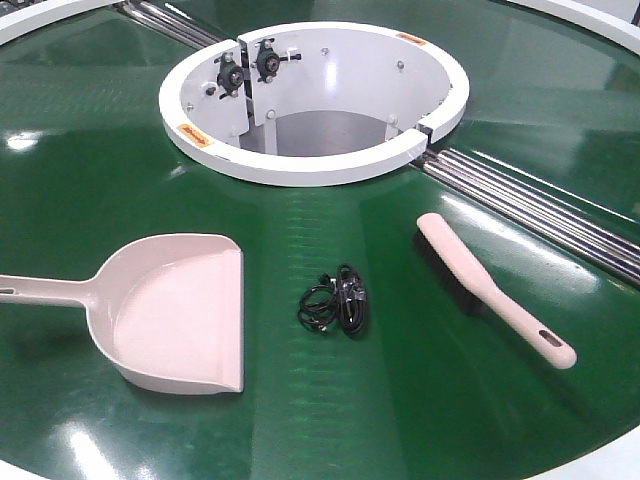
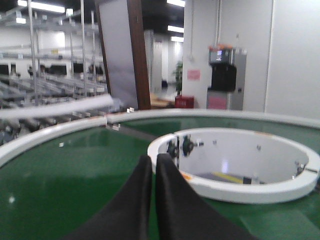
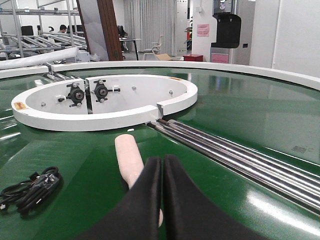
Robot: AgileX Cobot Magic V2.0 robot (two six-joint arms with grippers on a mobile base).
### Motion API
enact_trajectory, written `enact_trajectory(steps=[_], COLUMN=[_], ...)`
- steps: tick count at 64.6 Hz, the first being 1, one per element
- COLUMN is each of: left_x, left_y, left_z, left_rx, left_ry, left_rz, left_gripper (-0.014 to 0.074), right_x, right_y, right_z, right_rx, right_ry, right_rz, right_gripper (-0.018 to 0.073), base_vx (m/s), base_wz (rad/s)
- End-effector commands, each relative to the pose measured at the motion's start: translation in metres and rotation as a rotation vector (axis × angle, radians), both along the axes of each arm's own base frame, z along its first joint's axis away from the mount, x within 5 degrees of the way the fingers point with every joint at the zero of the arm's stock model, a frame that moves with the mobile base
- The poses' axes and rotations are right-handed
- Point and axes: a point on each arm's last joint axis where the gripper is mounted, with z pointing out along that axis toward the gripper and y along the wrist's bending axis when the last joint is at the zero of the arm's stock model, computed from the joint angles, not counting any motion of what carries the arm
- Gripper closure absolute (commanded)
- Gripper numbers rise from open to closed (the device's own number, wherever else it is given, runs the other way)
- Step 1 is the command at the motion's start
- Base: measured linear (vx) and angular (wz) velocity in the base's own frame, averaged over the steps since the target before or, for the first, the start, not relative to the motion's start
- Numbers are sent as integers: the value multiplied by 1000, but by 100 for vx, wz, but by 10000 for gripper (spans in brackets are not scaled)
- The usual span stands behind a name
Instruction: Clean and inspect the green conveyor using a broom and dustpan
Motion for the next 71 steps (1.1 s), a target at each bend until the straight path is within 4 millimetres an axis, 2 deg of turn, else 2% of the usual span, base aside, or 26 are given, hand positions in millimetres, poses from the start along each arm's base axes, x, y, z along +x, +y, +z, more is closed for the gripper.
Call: enact_trajectory(steps=[1, 16, 26, 38, 47, 63, 71], left_x=[16, 46, 56, 62, 62, 62, 62], left_y=[0, 0, 0, 0, 0, 1, 0], left_z=[20, 6, -5, -10, -10, -10, -10], left_rx=[-14, -13, -12, -6, -6, -5, -8], left_ry=[117, 339, 453, 500, 496, 497, 498], left_rz=[1, 5, 8, 8, 8, 8, 7], left_gripper=[603, 603, 597, 549, 457, 174, 119], right_x=[-1, -1, -1, -1, -1, -1, -1], right_y=[1, 1, 1, 1, 1, 1, 1], right_z=[5, 5, 5, 5, 5, 5, 5], right_rx=[-3, -3, -3, -3, -3, -3, -3], right_ry=[-75, -72, -72, -72, -72, -72, -73], right_rz=[9, 8, 8, 8, 8, 8, 8], right_gripper=[568, 568, 568, 568, 568, 568, 568], base_vx=[0, 0, 0, 0, 0, 0, 0], base_wz=[0, 0, 0, 0, 0, 0, 0])
